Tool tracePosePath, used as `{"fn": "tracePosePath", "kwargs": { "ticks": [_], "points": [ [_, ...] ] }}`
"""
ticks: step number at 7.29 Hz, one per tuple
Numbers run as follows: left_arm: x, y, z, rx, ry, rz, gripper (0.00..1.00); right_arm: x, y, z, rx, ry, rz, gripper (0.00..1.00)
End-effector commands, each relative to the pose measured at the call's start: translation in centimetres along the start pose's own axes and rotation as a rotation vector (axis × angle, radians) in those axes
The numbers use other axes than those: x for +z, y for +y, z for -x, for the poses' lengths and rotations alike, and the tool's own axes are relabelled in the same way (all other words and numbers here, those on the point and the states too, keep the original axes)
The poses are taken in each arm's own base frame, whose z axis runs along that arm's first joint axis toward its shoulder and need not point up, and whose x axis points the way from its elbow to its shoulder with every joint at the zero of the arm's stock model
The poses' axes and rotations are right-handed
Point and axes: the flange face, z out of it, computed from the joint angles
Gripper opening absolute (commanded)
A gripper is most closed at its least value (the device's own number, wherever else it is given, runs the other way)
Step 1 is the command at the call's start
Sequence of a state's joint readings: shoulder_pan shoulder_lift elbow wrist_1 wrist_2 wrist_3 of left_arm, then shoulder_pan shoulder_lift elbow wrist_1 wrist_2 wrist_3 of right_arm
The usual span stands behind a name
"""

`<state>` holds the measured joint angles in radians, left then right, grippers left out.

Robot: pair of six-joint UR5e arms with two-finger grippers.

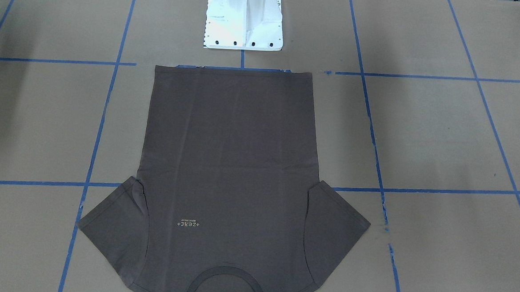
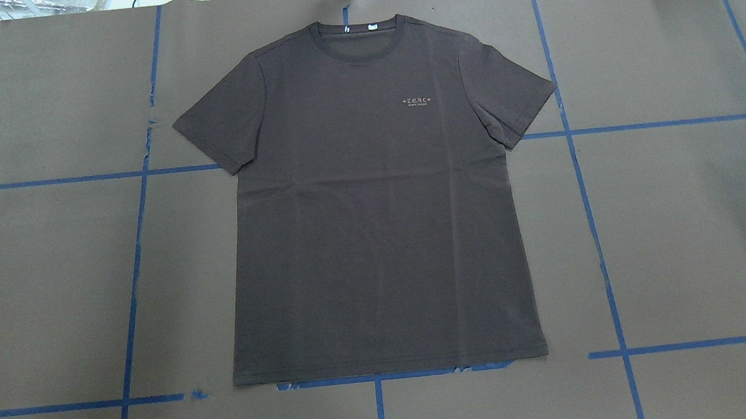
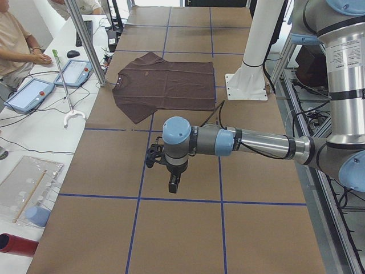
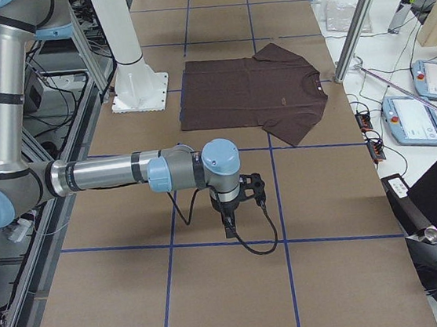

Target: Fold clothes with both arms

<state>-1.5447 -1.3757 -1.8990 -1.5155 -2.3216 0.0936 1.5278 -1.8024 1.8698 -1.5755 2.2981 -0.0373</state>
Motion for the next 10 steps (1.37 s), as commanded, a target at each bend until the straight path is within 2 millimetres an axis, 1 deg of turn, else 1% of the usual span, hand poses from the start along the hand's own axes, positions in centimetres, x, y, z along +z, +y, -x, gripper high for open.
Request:
{"fn": "tracePosePath", "kwargs": {
  "ticks": [1, 3, 4, 5, 6, 7, 8, 9, 10],
  "points": [
    [-0.6, -0.6, -0.4, 0.013, -0.005, -0.013, 1.00, 0.0, 0.0, 0.0, 0.000, 0.000, 0.000, 1.00],
    [-1.4, -0.9, -1.2, 0.030, -0.010, -0.030, 1.00, -0.1, -0.2, 0.2, -0.001, -0.001, -0.003, 1.00],
    [-1.6, -1.3, -1.4, 0.048, -0.014, -0.043, 1.00, -0.9, -1.5, 1.1, -0.035, -0.009, -0.039, 1.00],
    [-2.4, -2.0, -2.3, 0.091, -0.006, -0.100, 1.00, -2.0, -2.6, 1.9, -0.106, -0.004, -0.117, 1.00],
    [-4.6, -4.7, -4.0, 0.197, -0.030, -0.222, 1.00, -2.9, -3.9, 2.6, -0.191, 0.013, -0.211, 1.00],
    [-7.2, -8.0, -5.8, 0.316, -0.073, -0.363, 1.00, -3.8, -7.2, 3.2, -0.251, 0.021, -0.288, 1.00],
    [-8.3, -10.0, -6.5, 0.400, -0.095, -0.463, 1.00, -2.8, -8.8, 2.6, -0.241, -0.013, -0.273, 1.00],
    [-8.1, -11.5, -6.3, 0.385, -0.082, -0.497, 1.00, -2.8, -9.6, 3.2, -0.245, -0.082, -0.268, 1.00],
    [-8.6, -11.7, -6.7, 0.341, -0.064, -0.525, 1.00, -4.2, -12.7, 4.5, -0.237, -0.110, -0.292, 1.00]
  ]
}}
